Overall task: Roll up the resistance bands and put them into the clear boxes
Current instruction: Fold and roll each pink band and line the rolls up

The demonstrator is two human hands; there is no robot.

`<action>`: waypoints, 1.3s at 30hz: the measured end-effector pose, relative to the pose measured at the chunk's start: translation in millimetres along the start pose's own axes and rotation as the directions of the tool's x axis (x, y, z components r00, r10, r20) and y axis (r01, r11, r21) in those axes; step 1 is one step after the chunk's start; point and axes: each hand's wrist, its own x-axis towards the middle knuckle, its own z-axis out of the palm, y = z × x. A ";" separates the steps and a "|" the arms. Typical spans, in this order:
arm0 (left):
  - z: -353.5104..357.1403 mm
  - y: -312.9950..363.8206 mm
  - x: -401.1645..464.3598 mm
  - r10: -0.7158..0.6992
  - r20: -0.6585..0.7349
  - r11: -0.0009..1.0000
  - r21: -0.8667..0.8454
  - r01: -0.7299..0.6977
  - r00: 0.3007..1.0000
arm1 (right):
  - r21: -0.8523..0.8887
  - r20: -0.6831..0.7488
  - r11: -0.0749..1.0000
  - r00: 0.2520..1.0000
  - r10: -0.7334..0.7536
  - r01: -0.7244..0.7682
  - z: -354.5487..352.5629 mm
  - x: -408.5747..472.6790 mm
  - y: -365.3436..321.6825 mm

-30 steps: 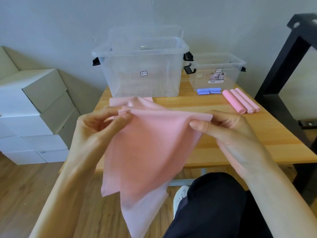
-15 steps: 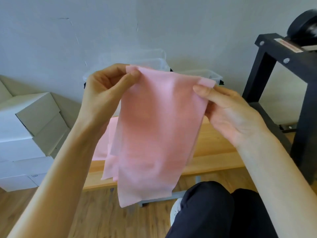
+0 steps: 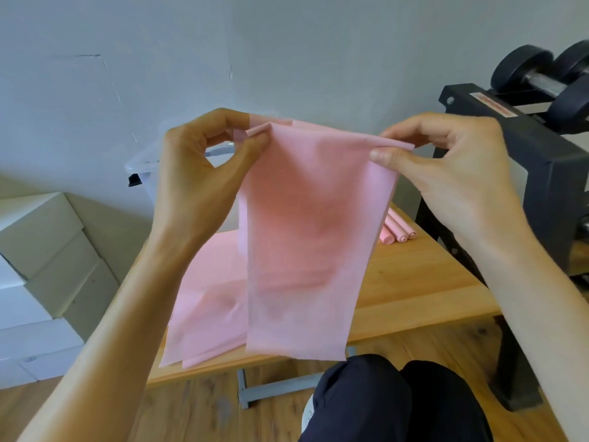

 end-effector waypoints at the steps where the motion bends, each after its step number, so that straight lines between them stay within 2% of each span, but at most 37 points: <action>1: 1.7 0.6 1.1 -0.006 -0.006 1.000 -0.024 0.005 1.000 | -0.037 0.001 0.999 1.000 -0.006 0.006 -3.6 1.6 0.6; 3: 5.0 3.4 4.0 -0.037 -0.009 0.995 -0.093 0.036 0.999 | -0.023 0.045 1.000 0.999 0.002 -0.001 -10.0 5.7 0.2; 6: 8.1 8.7 8.8 -0.083 -0.027 0.984 -0.162 0.078 0.996 | 0.123 0.133 0.992 0.991 0.025 -0.041 -18.2 12.1 -2.1; 9: 12.6 7.3 16.9 -0.099 -0.039 0.983 -0.161 0.092 0.994 | 0.184 0.109 0.983 0.994 -0.005 -0.015 -20.3 22.8 3.0; 11: 20.0 -6.9 24.3 -0.142 -0.002 0.974 -0.181 0.139 0.990 | 0.189 0.088 0.981 0.996 0.020 -0.036 -13.2 33.4 15.7; 14: 44.1 -47.9 31.6 -0.273 0.110 0.928 -0.232 0.291 0.956 | 0.175 0.122 0.972 0.983 0.134 -0.154 5.7 47.9 55.8; 17: 78.9 -107.5 22.2 -0.445 0.261 0.843 -0.203 0.499 0.857 | 0.087 0.188 0.935 0.928 0.322 -0.343 34.7 53.4 120.9; 20: 114.9 -168.8 0.2 -0.587 0.356 0.746 -0.113 0.657 0.727 | -0.070 0.217 0.899 0.873 0.436 -0.432 66.8 48.4 191.1; 24: 145.7 -224.8 -22.2 -0.711 0.345 0.652 0.000 0.758 0.613 | -0.164 0.213 0.837 0.810 0.546 -0.521 99.6 42.1 249.7; 28: 156.9 -252.9 -21.2 -0.739 0.403 0.612 0.066 0.788 0.540 | -0.173 0.229 0.848 0.817 0.530 -0.501 121.0 53.5 279.0; 30: 163.7 -262.0 -18.6 -0.719 0.401 0.654 0.117 0.747 0.567 | -0.169 0.231 0.868 0.837 0.496 -0.468 129.2 60.8 291.0; 33: 174.9 -273.6 -14.8 -0.653 0.356 0.749 0.166 0.642 0.669 | -0.200 0.219 0.885 0.861 0.459 -0.421 139.8 74.6 303.3; 36: 183.1 -281.0 -7.9 -0.582 0.309 0.813 0.224 0.538 0.752 | -0.324 0.198 0.892 0.900 0.388 -0.314 150.8 89.6 308.9; 39: 188.1 -287.2 -5.3 -0.494 0.331 0.862 0.309 0.402 0.804 | -0.479 0.187 0.850 0.921 0.343 -0.219 160.1 97.7 311.5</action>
